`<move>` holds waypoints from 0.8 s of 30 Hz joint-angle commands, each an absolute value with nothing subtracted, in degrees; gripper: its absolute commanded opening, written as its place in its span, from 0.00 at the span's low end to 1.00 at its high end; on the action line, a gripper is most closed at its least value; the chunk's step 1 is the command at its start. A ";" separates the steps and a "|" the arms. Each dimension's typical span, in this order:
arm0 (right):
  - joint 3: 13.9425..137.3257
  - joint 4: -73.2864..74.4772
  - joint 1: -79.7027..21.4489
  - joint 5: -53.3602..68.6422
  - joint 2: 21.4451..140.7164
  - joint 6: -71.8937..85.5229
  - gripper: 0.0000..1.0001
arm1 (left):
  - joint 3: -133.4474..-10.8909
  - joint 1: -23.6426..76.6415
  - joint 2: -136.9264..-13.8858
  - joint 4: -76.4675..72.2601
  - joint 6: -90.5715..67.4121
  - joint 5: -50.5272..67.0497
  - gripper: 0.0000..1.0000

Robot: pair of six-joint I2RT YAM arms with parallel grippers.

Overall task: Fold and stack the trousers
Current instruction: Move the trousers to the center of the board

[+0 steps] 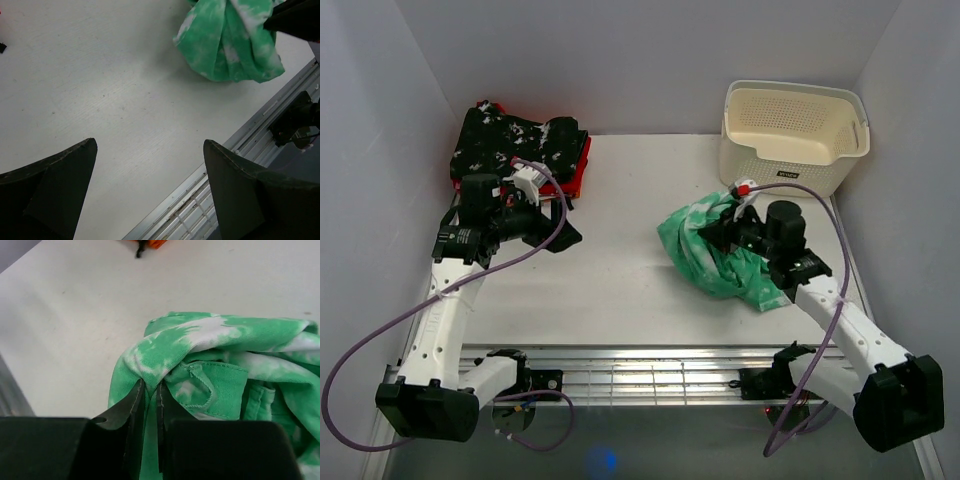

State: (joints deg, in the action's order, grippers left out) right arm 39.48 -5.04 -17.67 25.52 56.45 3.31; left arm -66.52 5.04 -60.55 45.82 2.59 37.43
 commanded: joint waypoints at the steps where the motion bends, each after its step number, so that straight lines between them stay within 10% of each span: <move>1: 40.87 -11.08 -27.40 28.03 60.89 4.14 0.08 | -69.26 4.75 -60.47 46.85 2.73 41.48 0.98; 7: 46.66 8.83 -37.26 31.38 76.10 -9.39 0.08 | -70.14 4.66 -63.89 47.11 2.11 43.68 0.98; 15: 53.60 20.21 -32.88 24.87 68.39 -15.99 0.68 | -65.75 5.27 -69.25 46.59 9.12 53.88 0.98; 24: 58.62 32.77 -8.90 27.78 72.05 -20.91 0.80 | -71.88 15.72 -78.82 42.02 11.16 43.96 0.96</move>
